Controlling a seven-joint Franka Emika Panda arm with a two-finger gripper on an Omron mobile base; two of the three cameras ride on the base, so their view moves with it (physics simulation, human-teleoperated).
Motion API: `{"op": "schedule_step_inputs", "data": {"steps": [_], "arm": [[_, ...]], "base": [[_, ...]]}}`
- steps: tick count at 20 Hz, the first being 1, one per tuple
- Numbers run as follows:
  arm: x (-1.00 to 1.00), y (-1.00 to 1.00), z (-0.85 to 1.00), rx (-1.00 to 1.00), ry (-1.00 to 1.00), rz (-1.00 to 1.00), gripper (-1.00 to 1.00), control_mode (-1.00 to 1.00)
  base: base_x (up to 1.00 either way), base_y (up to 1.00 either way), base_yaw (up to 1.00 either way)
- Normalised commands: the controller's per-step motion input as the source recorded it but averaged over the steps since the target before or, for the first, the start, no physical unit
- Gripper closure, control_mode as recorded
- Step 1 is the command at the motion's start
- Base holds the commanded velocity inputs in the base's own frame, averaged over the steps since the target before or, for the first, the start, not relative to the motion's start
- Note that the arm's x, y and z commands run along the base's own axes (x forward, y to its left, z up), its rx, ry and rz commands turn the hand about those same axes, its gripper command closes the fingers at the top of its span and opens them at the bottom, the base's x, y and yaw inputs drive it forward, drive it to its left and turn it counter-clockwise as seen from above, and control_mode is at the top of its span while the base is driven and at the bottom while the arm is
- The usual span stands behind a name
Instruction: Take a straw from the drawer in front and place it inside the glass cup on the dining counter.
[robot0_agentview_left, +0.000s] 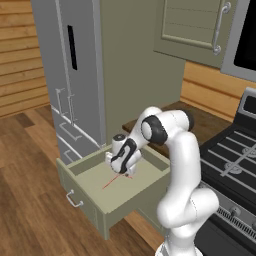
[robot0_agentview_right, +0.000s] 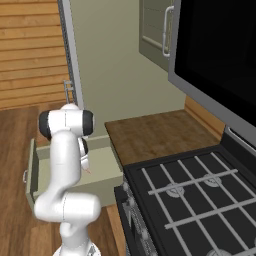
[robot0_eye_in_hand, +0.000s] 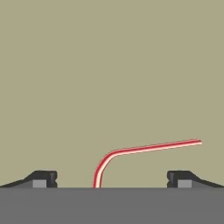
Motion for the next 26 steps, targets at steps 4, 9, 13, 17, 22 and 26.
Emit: {"op": "schedule_step_inputs", "data": {"steps": [4,9,13,17,22,26], "arm": [[0.03,0.00,-0.18,0.00,0.01,-0.12,-1.00,-1.00],[0.00,0.00,-0.16,0.03,0.00,-0.13,-1.00,-1.00],[0.00,0.00,-0.27,0.03,0.01,-0.13,-1.00,-1.00],[0.00,0.00,-0.33,0.03,0.00,-0.11,-1.00,-1.00],[0.00,0.00,-0.38,0.03,0.00,-0.09,1.00,-1.00],[0.00,0.00,-0.42,0.04,0.03,-0.09,1.00,-1.00]], "base": [[0.00,0.00,0.00],[0.00,0.00,0.00],[0.00,0.00,0.00],[0.00,0.00,0.00],[0.00,0.00,0.00],[0.00,0.00,0.00]]}}
